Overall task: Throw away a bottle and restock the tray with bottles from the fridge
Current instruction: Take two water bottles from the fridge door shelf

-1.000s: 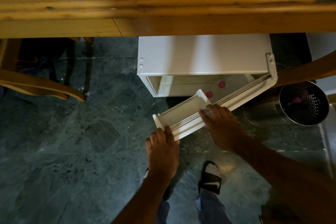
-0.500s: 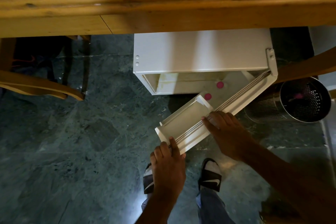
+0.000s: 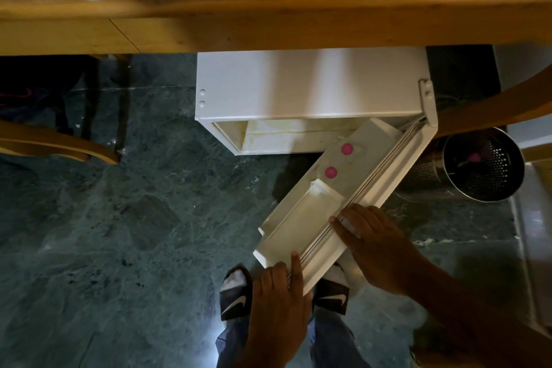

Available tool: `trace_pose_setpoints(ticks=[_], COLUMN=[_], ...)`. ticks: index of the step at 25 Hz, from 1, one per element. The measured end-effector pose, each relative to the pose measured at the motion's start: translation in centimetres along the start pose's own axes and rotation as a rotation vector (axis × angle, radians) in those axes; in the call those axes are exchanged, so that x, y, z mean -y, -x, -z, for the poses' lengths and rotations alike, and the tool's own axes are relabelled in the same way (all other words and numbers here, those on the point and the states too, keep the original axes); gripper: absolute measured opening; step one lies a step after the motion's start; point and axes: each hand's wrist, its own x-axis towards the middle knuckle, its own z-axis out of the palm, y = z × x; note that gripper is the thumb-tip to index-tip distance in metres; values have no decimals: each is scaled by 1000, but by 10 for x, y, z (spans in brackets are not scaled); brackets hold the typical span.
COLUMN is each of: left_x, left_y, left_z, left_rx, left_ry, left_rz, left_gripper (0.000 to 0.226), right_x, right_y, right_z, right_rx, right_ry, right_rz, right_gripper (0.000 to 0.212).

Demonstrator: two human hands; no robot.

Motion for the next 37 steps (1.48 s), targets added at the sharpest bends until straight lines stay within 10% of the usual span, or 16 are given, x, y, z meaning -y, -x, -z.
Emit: trace_pose_setpoints(ticks=[8,13,20,23,37], left_x=[-4,4,-53,-67,-81], left_y=[-16,-130,-282,-290,-283], left_z=[-3,20,30,16,-11], left_rx=[-89,-198,336,469,362], left_ry=[181,483,601,516,423], left_rz=[-166,83,350,390,259], left_gripper=[81,49,21,42,32], right_x=[-14,-61,-136,-145,-141], right_y=[9,-57,-159,-166,-168], right_z=[13,36,19,10,-3], right_rx=[-75,-237,388,449,386], right_ry=[-42,-81,111,69,174], right_rz=[50,-108,-107,-82,-40], right_gripper=[68,45,28,29,23])
